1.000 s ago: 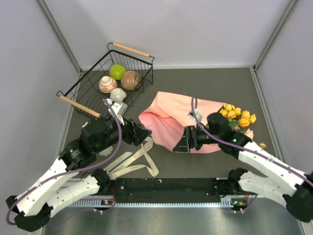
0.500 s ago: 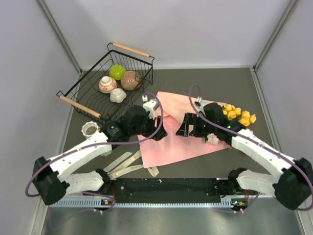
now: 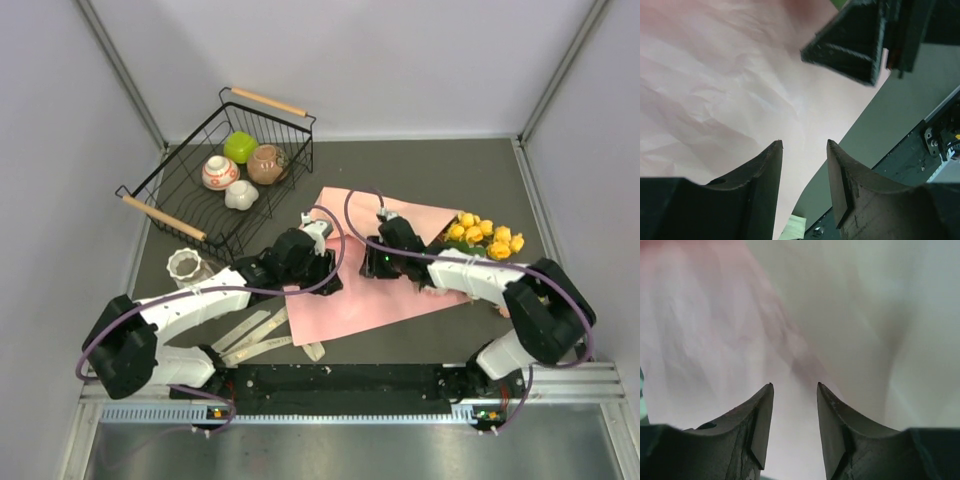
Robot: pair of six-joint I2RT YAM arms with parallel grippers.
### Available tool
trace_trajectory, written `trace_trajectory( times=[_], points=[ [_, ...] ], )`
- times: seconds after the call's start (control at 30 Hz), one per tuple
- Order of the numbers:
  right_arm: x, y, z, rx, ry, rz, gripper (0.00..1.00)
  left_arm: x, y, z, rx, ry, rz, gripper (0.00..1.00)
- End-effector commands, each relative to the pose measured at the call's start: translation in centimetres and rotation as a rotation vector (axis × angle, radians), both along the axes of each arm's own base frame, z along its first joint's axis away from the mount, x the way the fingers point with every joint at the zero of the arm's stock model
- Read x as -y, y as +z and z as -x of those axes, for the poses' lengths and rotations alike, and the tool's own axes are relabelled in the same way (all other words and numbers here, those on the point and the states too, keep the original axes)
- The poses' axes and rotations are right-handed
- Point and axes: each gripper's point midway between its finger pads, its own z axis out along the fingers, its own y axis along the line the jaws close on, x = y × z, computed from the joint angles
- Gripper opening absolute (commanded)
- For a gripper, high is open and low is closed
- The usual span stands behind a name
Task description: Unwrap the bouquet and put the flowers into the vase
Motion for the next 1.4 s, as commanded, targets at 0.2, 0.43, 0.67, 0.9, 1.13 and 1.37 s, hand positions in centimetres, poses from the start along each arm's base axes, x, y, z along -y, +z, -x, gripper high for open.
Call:
trace_trajectory(
  times=[0.2,0.43,0.67,0.9,1.13,1.37],
  points=[
    [4.2,7.3,-17.2,0.418,-0.26,0.188,0.45,-0.9,1.3,-0.3,0.077,0.044,0.045,0.47],
    [5.6,10.8,-26.5,0.611,-0.278,0.368,0.52,-1.3,1.4,-0.1,0.097,0.035,0.046,0.48],
    [4.4,17.9,-28.7,0.56,-0.224,0.302,0.68,0.7,2.0,-0.7,0.093,-0.013,0.087,0.64],
    [-0.2,16.2,-12.8,0.278,0.009,-0.063,0.75,1.6,4.5,-3.2,0.175,0.052,0.125,0.62],
    [-2.4,11.1,-0.8,0.237,0.113,-0.058,0.59,-0.3,5.1,-2.6,0.209,0.133,0.182,0.64],
    [-0.7,5.6,-0.2,0.296,-0.007,-0.099,0.4,-2.5,3.6,-1.2,0.187,0.194,0.201,0.67]
  ],
)
